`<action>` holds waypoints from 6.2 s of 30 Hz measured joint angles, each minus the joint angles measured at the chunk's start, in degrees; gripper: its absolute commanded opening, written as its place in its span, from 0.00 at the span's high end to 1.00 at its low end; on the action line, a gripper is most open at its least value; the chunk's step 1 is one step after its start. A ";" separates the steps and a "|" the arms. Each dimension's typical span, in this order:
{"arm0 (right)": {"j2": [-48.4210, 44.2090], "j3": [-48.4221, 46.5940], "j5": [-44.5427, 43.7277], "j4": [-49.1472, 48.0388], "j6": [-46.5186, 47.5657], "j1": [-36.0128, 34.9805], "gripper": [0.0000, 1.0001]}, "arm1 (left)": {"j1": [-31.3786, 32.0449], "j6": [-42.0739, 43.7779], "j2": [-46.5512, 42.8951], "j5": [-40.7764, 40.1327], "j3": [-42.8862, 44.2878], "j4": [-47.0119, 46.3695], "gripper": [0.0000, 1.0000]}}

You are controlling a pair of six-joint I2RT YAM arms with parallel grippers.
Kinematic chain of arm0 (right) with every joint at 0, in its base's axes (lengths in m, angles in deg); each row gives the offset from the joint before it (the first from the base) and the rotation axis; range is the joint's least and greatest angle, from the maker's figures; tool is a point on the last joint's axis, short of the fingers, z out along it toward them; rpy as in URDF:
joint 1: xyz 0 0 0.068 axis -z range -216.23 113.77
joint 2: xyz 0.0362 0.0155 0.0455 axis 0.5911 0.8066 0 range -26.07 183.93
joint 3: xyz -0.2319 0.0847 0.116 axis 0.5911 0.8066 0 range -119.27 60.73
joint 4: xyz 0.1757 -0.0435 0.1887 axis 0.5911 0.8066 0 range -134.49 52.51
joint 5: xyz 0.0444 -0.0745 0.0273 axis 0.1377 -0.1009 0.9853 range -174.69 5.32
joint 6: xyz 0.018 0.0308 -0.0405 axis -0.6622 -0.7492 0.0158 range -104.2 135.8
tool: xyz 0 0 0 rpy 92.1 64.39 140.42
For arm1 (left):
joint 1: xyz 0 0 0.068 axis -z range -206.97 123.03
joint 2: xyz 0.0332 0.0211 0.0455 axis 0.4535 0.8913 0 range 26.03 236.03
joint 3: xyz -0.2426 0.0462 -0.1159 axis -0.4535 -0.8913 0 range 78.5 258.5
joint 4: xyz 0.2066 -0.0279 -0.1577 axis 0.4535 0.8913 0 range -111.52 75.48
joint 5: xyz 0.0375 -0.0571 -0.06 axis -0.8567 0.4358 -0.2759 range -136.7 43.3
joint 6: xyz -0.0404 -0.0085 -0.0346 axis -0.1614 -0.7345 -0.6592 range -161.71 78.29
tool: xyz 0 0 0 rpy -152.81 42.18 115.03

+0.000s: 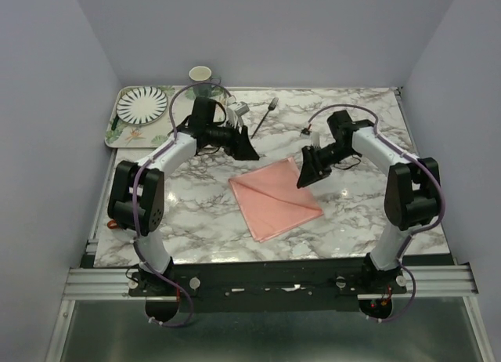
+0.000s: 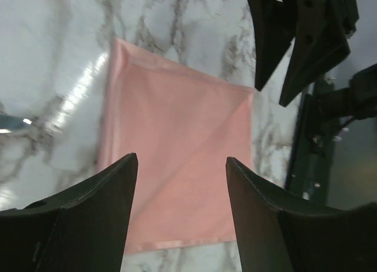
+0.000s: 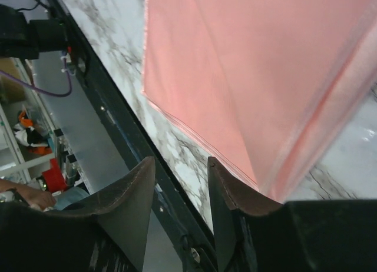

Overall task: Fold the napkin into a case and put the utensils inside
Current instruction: Smooth out the upper triangle-folded napkin at the center of the board, then rotate the upper triangle-folded napkin.

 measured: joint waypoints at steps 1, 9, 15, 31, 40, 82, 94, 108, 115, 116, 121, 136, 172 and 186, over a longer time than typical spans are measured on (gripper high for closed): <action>0.02 0.02 0.98 -1.01 -0.98 -0.92 0.49 | 0.00 -1.90 -1.25 1.18 -2.34 -1.16 0.30; 1.38 1.18 7.50 -10.51 -9.84 -7.56 0.48 | 0.90 -22.03 -2.12 7.13 -19.69 -13.64 0.31; 4.46 3.21 10.12 -17.31 -16.13 -9.75 0.48 | 0.90 -28.11 0.76 7.17 -20.04 -19.32 0.32; 9.66 4.28 11.56 -23.12 -20.15 -10.69 0.48 | 0.83 -31.26 1.29 9.38 -23.06 -23.37 0.34; 9.94 4.57 11.56 -23.52 -20.15 -10.69 0.48 | 0.74 -30.84 3.58 9.05 -21.44 -23.37 0.34; 15.12 15.65 17.81 -25.00 -19.43 -6.21 0.47 | 0.02 -33.92 15.10 7.13 -17.20 -28.76 0.39; 14.36 18.56 19.54 -23.63 -13.55 -2.91 0.47 | -0.35 -32.59 15.10 7.10 -16.48 -26.82 0.40; 9.94 18.99 18.62 -19.71 -11.61 -1.27 0.49 | -0.26 -30.18 13.57 7.32 -16.31 -25.81 0.36; -1.18 16.37 17.09 -19.56 -15.65 -1.27 0.70 | 1.07 -28.85 3.26 7.41 -17.11 -25.18 0.37; -1.88 16.37 16.20 -19.71 -16.26 -1.27 0.72 | 1.46 -28.68 1.97 7.39 -17.27 -25.18 0.38; -1.07 16.55 11.72 -20.35 -18.32 -1.27 0.78 | 5.77 -26.88 0.09 6.97 -18.38 -23.28 0.51; 3.41 16.55 -3.87 -20.26 -19.06 -1.27 0.88 | 12.79 -24.68 12.72 5.79 -11.39 -16.83 0.67; 6.97 12.72 -11.85 -14.10 -16.52 -1.36 0.88 | -3.69 -28.33 17.73 13.11 -14.86 -16.04 0.60; 2.49 9.77 -8.98 -7.37 -11.54 -1.36 0.80 | -1.29 -5.88 10.49 3.61 -1.29 3.02 0.59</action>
